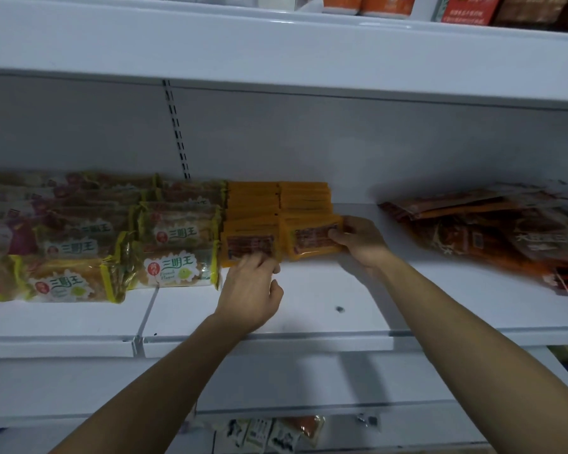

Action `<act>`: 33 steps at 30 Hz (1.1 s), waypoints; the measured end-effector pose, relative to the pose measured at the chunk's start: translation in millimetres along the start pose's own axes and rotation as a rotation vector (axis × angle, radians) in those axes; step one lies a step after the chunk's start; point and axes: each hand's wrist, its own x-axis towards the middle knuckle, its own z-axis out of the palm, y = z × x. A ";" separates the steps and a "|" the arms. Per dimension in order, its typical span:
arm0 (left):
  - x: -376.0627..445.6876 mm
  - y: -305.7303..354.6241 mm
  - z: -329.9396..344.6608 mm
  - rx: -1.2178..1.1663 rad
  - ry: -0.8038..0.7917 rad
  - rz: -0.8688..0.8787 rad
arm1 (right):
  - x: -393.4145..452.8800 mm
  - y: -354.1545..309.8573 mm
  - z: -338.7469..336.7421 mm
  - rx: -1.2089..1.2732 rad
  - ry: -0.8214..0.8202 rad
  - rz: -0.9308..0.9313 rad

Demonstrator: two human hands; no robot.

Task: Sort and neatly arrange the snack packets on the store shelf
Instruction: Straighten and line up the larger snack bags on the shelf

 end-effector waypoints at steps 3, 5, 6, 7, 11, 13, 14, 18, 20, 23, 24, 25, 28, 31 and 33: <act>3.1 1.0 1.2 0.068 -0.021 -0.070 | 7.0 11.1 -3.1 -0.074 0.056 0.029; 1.7 1.0 1.9 0.069 -0.028 -0.076 | 10.5 14.3 5.8 -0.146 0.113 0.010; 0.4 0.6 1.9 0.066 -0.026 -0.075 | 11.6 14.9 11.1 -0.218 0.147 -0.001; -0.7 0.2 1.7 0.066 -0.020 -0.073 | 12.2 16.8 16.0 -0.285 0.177 -0.007; 0.4 1.4 1.1 0.077 -0.015 -0.081 | 8.0 27.5 26.5 -0.299 0.284 -0.083; 2.5 2.5 1.8 0.077 -0.027 -0.088 | 6.7 32.3 27.0 -0.284 0.300 -0.101; 2.9 2.8 2.0 0.071 -0.035 -0.092 | 5.9 33.9 26.1 -0.278 0.302 -0.100; 2.2 2.1 2.6 0.041 -0.048 -0.091 | -7.9 32.6 22.2 -0.262 0.317 -0.141; 0.7 2.4 2.1 0.027 -0.047 -0.092 | -20.4 32.7 22.1 -0.379 0.378 -0.361; 0.0 3.3 0.3 0.032 -0.043 -0.106 | -34.0 36.8 25.0 -0.654 0.204 -0.621; 0.0 3.7 0.0 0.039 -0.041 -0.109 | -36.8 38.0 25.9 -0.721 0.100 -0.628; 0.0 4.2 -0.1 0.042 -0.041 -0.112 | -37.8 39.8 26.4 -0.766 0.025 -0.625; -1.1 5.0 -0.6 0.024 -0.046 -0.117 | -36.0 42.8 27.4 -0.792 -0.037 -0.611; -2.9 4.7 -1.1 0.030 -0.028 -0.118 | -35.0 41.2 28.9 -0.845 -0.068 -0.605; -3.4 5.1 -2.3 0.063 -0.017 -0.110 | -38.1 39.9 29.5 -0.885 -0.081 -0.593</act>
